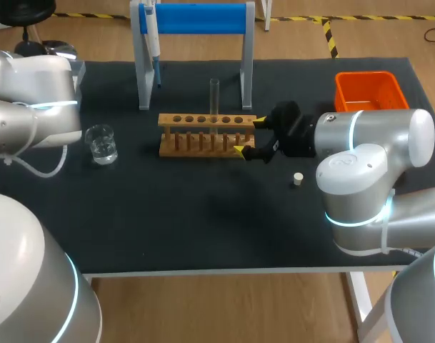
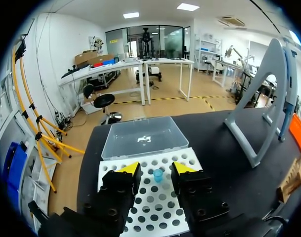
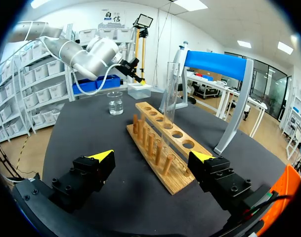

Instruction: Invert the test tube, pick up the pipette, mount the tip to pipette, aspirate from beaker and dispense into the tube, eject the tip, return the pipette, and cap with the stopper.

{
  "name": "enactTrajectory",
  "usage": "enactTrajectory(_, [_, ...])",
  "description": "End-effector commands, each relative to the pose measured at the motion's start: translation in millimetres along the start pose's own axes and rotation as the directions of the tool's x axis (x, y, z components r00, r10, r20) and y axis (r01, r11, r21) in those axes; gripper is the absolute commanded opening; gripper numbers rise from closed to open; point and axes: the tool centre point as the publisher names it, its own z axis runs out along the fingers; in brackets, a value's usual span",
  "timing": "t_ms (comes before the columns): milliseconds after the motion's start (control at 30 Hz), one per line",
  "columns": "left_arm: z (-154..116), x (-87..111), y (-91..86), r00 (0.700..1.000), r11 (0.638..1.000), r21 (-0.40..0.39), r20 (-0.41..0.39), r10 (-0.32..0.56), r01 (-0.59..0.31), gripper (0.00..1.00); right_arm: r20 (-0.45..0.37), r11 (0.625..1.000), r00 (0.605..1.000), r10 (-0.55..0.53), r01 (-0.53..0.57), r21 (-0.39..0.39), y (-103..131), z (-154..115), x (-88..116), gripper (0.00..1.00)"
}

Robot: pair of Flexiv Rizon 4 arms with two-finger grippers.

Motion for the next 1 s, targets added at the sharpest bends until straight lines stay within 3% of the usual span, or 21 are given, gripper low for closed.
enactTrajectory(33, [3.8,-0.8,0.6,1.000,1.000,-0.004,0.001,0.001,-0.001,0.36,-0.002,1.000,1.000,0.000,0.000,-0.003,-1.1,-0.9,-0.4,1.00])
enactTrajectory(1000, [3.4,1.9,-0.4,1.000,1.000,-0.010,0.004,0.012,-0.011,0.29,-0.002,1.000,1.000,0.000,0.000,-0.003,-1.1,-0.9,-0.4,1.00])
